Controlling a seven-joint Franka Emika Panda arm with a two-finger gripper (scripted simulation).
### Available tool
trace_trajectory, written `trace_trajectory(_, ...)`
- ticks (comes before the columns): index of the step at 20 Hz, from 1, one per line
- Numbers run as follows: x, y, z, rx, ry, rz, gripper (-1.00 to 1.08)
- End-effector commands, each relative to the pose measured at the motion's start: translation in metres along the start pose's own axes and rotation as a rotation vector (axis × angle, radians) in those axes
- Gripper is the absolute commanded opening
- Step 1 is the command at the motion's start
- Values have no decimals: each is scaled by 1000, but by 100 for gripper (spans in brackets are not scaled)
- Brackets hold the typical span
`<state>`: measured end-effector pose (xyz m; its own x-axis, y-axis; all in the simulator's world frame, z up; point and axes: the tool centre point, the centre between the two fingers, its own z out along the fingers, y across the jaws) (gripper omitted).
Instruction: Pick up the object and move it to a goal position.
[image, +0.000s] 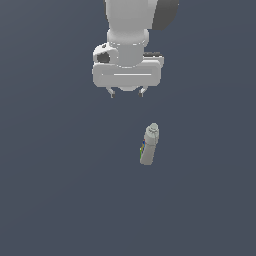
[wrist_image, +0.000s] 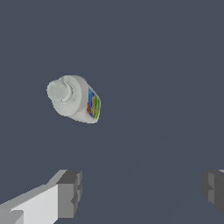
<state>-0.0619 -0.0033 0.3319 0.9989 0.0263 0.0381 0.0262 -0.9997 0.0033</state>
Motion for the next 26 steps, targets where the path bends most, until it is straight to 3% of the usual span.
trace_trajectory(1,0,0,0,0,0,0,100)
trace_trajectory(12,1,-17,12,-21,-10,-57,100)
trace_trajectory(26,28,-40,24,-13,-19,32,100)
